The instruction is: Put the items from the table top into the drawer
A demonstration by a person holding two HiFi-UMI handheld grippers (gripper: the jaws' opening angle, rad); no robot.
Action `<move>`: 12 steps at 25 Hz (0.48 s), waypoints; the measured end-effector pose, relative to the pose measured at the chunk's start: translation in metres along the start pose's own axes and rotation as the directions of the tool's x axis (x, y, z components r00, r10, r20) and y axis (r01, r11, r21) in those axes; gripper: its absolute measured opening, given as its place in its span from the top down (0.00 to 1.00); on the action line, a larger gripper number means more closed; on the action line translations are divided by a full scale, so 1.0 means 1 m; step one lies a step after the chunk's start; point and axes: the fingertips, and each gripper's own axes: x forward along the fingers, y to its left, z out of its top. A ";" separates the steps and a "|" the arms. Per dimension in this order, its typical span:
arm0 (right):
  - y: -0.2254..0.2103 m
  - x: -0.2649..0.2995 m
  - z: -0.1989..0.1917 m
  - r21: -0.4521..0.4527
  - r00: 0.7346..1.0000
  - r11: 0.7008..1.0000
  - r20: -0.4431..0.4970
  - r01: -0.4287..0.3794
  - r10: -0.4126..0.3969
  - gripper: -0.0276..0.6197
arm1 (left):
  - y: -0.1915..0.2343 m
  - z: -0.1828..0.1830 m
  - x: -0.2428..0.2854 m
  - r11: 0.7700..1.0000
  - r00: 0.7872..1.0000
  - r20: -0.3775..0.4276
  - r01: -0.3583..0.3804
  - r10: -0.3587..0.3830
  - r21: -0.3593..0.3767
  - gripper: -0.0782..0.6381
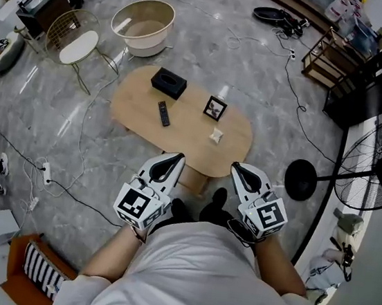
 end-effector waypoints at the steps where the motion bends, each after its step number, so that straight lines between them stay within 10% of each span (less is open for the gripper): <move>1: -0.003 0.004 -0.003 0.001 1.000 1.000 -0.005 0.000 0.000 0.92 | 0.003 -0.003 0.003 1.000 1.000 -0.006 0.000 0.000 -0.001 0.88; 12: -0.057 0.048 -0.055 0.024 0.996 0.997 -0.051 -0.071 0.073 0.92 | 0.022 -0.046 0.059 0.999 0.996 -0.076 -0.041 0.039 -0.028 0.88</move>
